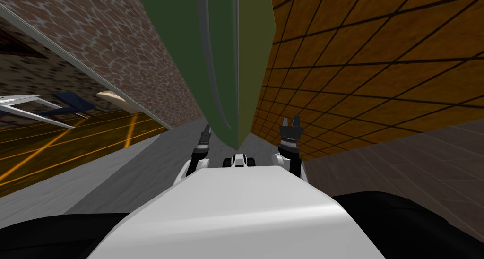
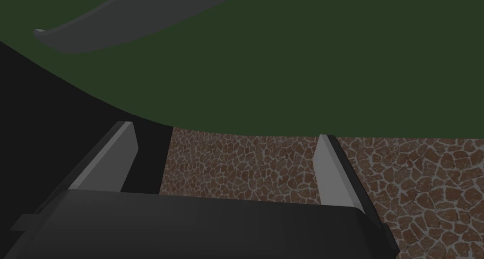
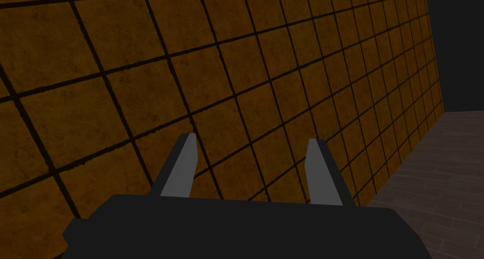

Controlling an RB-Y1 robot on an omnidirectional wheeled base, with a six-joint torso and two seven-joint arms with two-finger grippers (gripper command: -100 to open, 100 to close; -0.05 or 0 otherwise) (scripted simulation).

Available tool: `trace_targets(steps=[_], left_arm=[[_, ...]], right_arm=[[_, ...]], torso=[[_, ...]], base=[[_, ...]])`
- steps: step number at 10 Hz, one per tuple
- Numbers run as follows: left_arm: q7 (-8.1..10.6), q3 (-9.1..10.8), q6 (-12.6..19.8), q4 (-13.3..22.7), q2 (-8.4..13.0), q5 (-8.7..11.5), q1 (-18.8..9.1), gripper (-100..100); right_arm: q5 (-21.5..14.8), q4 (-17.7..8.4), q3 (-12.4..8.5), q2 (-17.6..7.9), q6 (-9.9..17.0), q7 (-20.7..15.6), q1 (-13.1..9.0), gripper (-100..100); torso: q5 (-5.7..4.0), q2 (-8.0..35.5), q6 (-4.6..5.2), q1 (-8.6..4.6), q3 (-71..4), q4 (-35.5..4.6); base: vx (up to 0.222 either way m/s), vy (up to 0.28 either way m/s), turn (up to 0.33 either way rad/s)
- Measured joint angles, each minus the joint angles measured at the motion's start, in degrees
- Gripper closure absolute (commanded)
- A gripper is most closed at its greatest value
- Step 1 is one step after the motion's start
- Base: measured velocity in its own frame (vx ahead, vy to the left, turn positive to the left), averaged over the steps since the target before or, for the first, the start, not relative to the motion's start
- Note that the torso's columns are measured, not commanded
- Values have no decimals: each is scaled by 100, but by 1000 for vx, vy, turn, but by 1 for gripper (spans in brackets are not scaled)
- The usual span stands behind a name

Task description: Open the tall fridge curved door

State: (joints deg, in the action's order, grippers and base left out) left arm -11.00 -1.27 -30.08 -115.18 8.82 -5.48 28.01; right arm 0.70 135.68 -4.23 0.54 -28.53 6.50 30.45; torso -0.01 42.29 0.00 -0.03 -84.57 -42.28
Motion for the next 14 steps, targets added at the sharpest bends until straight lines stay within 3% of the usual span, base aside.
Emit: trace_targets(steps=[14], left_arm=[[-266,301,-1100,2128,118,-167,-541,-100]], right_arm=[[0,0,0,0,0,0,0,0]], torso=[[2,1,0,6,1,-1]], base=[[45,-44,26]])
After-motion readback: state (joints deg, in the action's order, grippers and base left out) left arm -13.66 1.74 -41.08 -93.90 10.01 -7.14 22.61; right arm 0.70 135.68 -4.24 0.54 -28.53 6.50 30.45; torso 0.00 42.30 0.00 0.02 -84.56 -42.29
